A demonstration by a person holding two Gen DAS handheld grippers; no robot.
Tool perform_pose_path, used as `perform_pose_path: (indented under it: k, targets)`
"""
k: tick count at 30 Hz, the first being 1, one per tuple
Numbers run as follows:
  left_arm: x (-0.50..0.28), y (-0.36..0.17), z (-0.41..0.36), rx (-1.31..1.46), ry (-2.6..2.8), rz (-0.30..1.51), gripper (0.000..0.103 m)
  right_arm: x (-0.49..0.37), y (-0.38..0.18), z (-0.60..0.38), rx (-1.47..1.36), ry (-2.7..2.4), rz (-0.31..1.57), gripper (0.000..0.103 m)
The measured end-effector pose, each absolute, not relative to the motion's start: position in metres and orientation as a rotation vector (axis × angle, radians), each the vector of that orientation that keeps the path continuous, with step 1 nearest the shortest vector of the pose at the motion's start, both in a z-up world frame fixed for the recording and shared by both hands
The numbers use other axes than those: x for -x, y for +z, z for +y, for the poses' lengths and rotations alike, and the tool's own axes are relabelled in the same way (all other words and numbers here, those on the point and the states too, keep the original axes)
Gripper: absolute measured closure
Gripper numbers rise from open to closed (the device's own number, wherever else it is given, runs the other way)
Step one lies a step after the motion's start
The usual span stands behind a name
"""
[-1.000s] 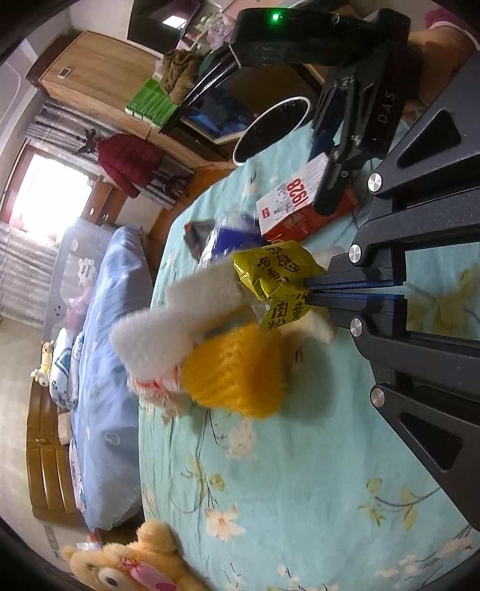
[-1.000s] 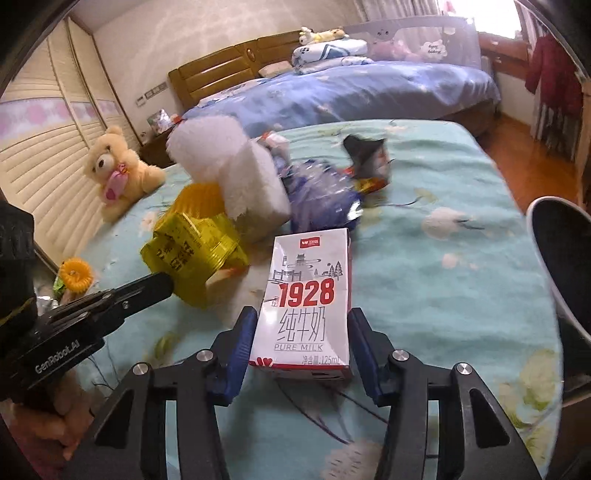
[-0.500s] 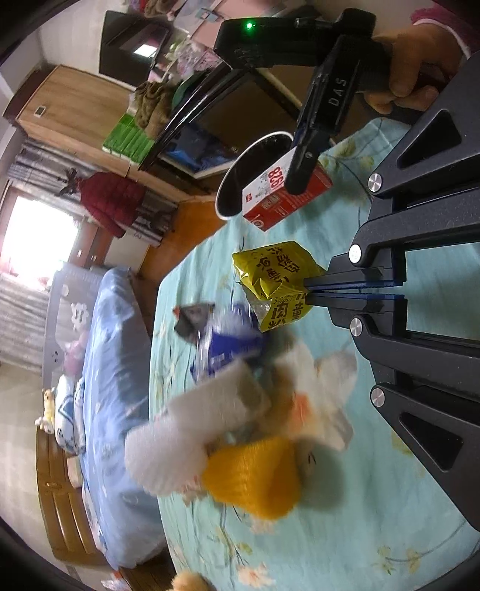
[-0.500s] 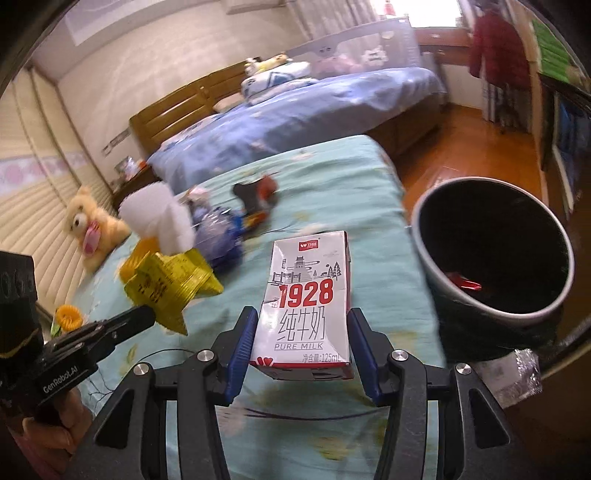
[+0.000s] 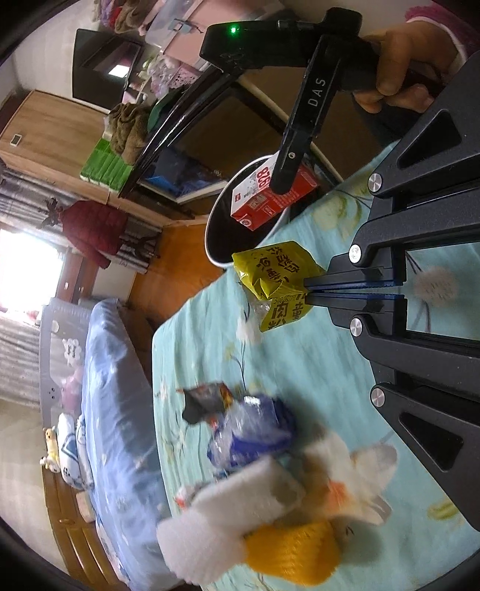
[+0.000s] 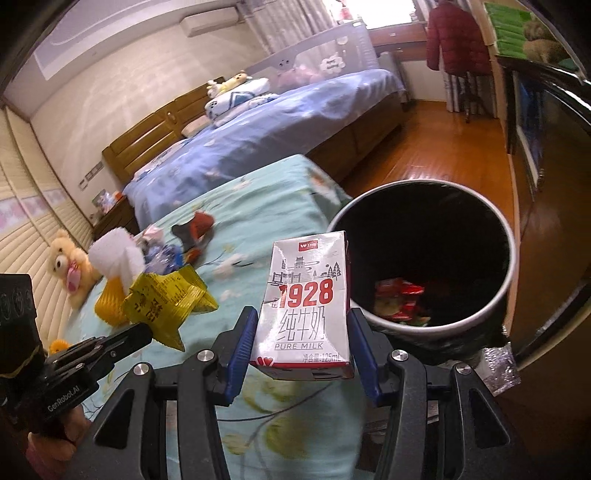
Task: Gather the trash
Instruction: 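Carry the yellow packet and white carton over the bin with both tools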
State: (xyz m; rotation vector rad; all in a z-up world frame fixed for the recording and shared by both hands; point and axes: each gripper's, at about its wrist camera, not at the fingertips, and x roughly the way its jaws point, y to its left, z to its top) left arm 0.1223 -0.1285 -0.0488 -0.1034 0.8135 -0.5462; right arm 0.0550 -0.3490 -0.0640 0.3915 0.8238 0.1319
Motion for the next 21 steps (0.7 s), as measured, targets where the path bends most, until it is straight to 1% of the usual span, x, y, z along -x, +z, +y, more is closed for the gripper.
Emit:
perform_pose_path:
  k: [21]
  targets:
    - [-0.182, -0.059, -0.216, 0.029, -0.612, 0.844, 0.103, -0.083, -0.078, -0.421, -0.454, 0.028, 0.840, 0.052]
